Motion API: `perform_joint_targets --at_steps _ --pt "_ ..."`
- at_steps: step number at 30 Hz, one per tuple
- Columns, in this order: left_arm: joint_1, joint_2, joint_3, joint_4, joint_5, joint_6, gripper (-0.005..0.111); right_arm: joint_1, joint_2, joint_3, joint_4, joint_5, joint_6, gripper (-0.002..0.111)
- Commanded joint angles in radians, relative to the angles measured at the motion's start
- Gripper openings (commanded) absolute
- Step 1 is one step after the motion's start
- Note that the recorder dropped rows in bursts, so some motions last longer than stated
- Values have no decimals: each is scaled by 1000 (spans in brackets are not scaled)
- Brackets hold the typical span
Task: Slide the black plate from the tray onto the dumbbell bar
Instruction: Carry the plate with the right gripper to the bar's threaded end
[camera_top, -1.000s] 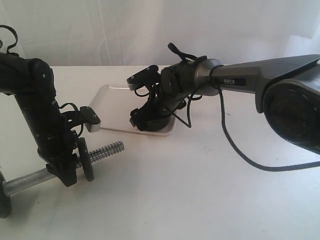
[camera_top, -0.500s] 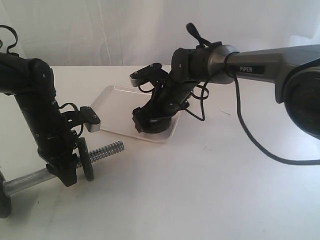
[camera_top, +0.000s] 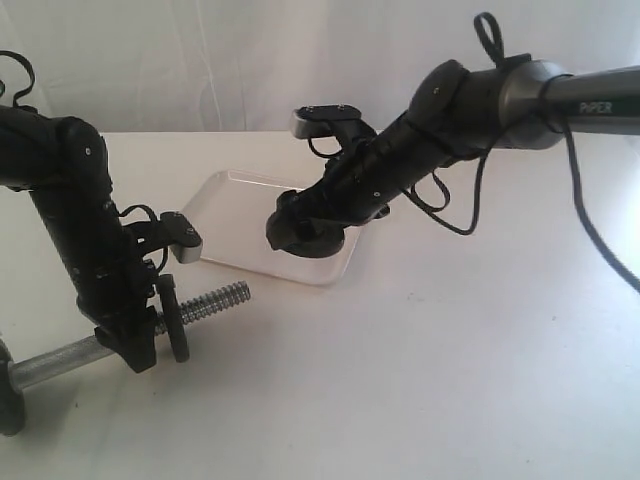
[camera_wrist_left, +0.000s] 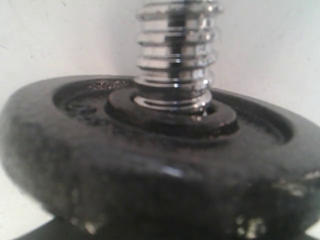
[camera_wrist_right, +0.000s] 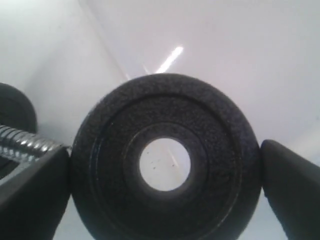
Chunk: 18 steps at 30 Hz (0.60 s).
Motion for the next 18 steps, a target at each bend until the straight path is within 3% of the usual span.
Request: perform_joint_targets --at_steps 1,10,18 --pt "1 -32 -6 -62 28 1 0 -45 -85 133 311 -24 -240 0" --pt "1 -32 -6 -62 17 1 0 -68 -105 308 682 70 -566 0" --pt "1 -81 -6 -68 21 22 0 -68 -105 321 707 95 -588 0"
